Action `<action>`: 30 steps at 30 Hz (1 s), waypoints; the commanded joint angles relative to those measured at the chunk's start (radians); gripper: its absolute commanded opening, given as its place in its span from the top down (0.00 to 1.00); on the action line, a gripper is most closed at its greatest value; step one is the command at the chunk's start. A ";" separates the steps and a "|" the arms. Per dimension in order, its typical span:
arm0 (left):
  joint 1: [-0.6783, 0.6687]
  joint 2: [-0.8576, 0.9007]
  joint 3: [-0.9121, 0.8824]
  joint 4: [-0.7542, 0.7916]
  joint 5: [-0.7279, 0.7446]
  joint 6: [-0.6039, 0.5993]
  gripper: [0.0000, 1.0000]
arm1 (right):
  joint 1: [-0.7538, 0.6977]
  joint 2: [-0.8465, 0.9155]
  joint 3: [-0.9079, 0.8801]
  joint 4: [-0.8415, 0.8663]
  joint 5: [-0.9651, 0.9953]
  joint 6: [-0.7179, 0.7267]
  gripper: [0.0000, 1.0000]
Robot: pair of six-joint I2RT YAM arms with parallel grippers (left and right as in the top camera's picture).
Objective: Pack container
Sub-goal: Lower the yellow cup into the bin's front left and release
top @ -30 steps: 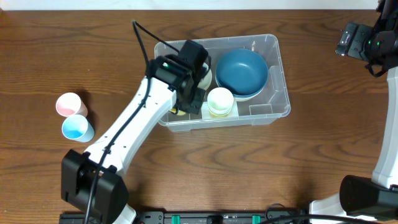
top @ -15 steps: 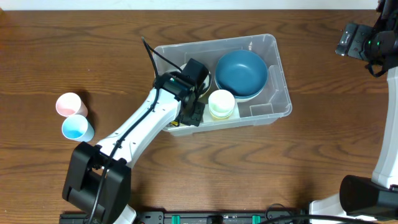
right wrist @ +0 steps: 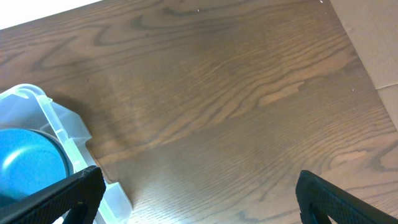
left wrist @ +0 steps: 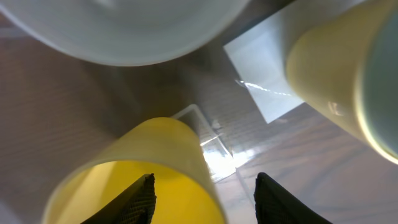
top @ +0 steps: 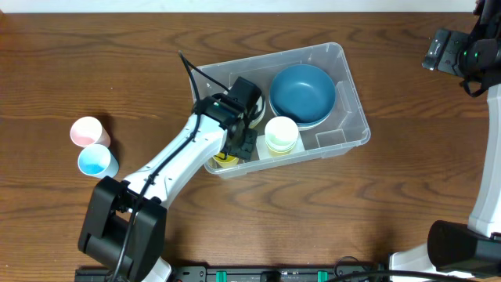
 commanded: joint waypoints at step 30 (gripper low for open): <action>-0.330 -0.357 0.104 -0.399 0.028 -0.226 0.49 | -0.002 -0.001 0.001 -0.001 0.007 0.011 0.01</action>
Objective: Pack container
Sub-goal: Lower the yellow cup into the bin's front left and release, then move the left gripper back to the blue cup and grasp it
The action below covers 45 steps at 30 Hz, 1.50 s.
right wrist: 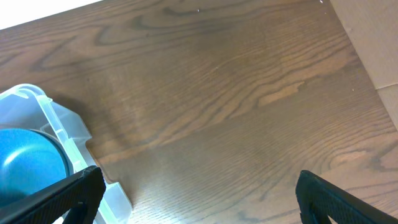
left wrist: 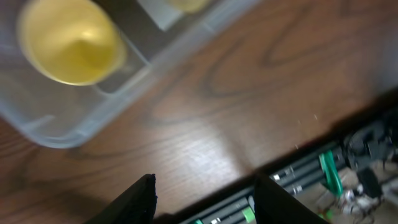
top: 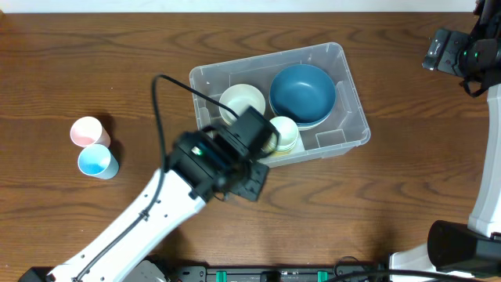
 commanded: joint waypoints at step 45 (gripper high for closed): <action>0.123 0.030 -0.311 0.334 -0.414 -0.093 0.49 | -0.002 -0.001 0.001 -0.001 0.007 0.011 0.01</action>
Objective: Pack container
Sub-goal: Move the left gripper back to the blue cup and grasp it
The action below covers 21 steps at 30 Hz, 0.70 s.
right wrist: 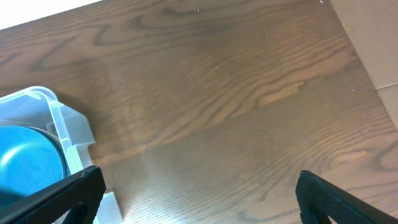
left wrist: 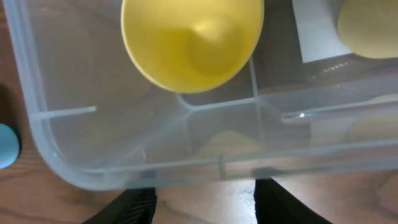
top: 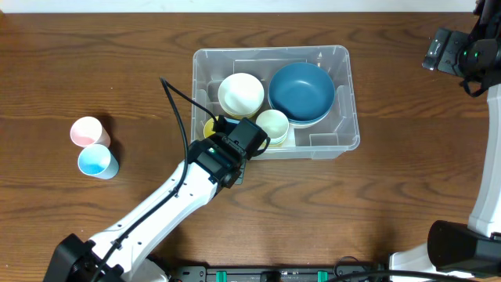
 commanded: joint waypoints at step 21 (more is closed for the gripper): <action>0.679 -0.286 0.219 -0.141 -0.103 0.039 0.25 | -0.002 -0.001 0.001 -0.001 0.007 0.011 0.01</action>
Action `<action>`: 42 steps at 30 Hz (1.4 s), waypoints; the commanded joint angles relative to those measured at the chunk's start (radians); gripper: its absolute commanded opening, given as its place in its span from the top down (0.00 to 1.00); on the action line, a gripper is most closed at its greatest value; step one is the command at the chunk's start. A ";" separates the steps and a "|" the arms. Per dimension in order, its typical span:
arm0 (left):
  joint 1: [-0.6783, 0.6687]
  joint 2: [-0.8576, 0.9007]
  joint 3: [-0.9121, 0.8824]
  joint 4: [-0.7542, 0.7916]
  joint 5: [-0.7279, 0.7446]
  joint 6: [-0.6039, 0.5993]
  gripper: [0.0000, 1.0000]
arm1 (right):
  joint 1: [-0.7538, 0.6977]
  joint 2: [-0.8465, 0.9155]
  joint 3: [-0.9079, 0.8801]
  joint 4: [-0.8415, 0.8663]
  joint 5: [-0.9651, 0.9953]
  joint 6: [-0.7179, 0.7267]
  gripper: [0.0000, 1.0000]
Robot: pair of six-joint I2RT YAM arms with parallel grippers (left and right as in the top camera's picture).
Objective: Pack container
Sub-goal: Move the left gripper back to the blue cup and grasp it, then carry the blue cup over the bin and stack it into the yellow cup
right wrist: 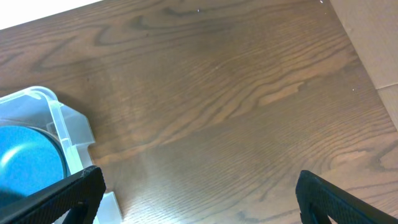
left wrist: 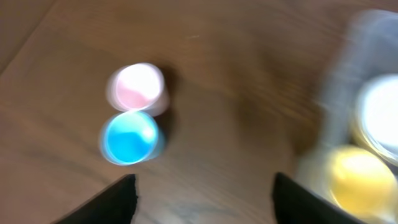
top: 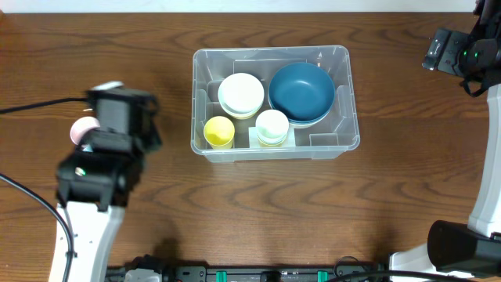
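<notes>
The clear plastic container [top: 344,56] sits square at mid table. Inside are a cream bowl [top: 240,94], a blue bowl [top: 302,92], a yellow cup [top: 219,131] and a pale green cup [top: 272,127]. A pink cup [left wrist: 135,86] and a blue cup [left wrist: 129,137] stand side by side on the table to the left. My left gripper [left wrist: 202,202] hovers open and empty above the table just right of them. In the overhead view its arm hides the blue cup. My right gripper [right wrist: 199,199] is open and empty, high at the far right.
The left wrist view is blurred by motion. The container's corner [right wrist: 37,106] and the blue bowl [right wrist: 25,162] show at the left of the right wrist view. A paler surface past the table's edge [right wrist: 373,37] lies beyond the far right.
My left gripper was above the container's front left corner, over the yellow cup. It is now left of the container, above the pink and blue cups. The container and right arm are unchanged.
My left gripper was low inside the skewed container at the yellow cup. Then it was raised near the container's front edge, the yellow cup left inside. Later the container sat square with the gripper over its corner. Now the gripper is over the two loose cups.
</notes>
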 commanded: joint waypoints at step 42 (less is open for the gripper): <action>0.387 0.719 0.000 0.080 0.459 0.040 0.94 | -0.002 -0.001 0.001 -0.002 0.007 0.011 0.01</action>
